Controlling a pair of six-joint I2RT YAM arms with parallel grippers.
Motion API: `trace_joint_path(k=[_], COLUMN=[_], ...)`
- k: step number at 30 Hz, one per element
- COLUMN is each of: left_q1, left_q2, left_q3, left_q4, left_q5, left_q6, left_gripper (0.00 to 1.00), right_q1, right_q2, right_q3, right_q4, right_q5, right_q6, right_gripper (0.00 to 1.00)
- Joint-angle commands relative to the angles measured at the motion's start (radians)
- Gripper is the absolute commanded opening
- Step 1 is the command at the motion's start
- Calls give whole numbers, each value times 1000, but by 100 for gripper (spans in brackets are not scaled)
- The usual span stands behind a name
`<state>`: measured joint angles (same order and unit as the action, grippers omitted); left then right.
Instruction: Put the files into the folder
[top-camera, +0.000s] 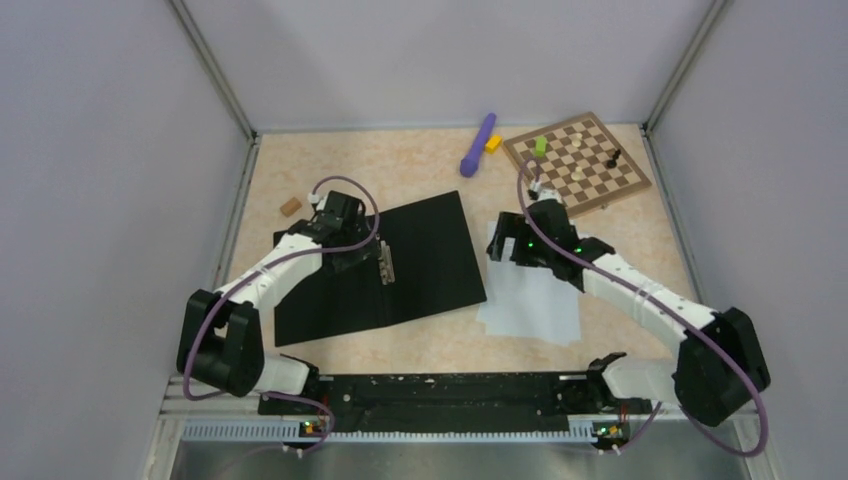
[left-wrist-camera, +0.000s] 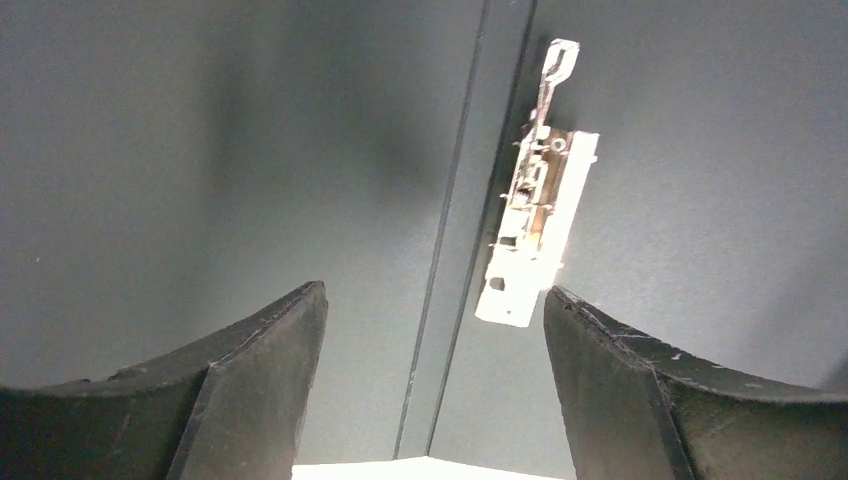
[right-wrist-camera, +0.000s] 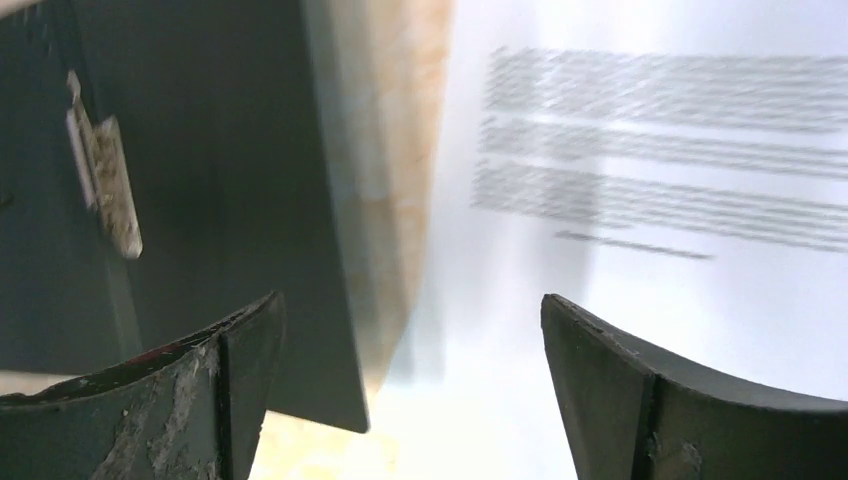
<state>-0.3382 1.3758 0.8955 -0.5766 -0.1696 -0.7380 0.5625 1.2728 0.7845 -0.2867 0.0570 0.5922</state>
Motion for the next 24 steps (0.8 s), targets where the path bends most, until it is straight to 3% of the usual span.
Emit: trace_joint_path(k=[1, 4, 8, 14, 24], left_q1=[6, 6, -23, -227, -397], left_q2=[28, 49, 49, 130, 536], left_q3=[97, 134, 170, 297, 595], left_q4=[14, -13, -3, 26, 155], left_q5=[35, 64, 148, 253, 473], left_q6=[45, 61, 100, 97, -7], left_gripper=[84, 85, 86, 86, 85], right_q1=[-188, -393, -508, -667, -704], right_q2=[-124, -144, -96, -22, 25], right_q3=[21, -21, -33, -99, -166], right_q4=[-155, -157, -164, -81, -10], right_q5=[127, -1, -41, -180, -246], right_q6=[-101, -121, -124, -121, -110], right_gripper=[96, 96, 97, 98, 99])
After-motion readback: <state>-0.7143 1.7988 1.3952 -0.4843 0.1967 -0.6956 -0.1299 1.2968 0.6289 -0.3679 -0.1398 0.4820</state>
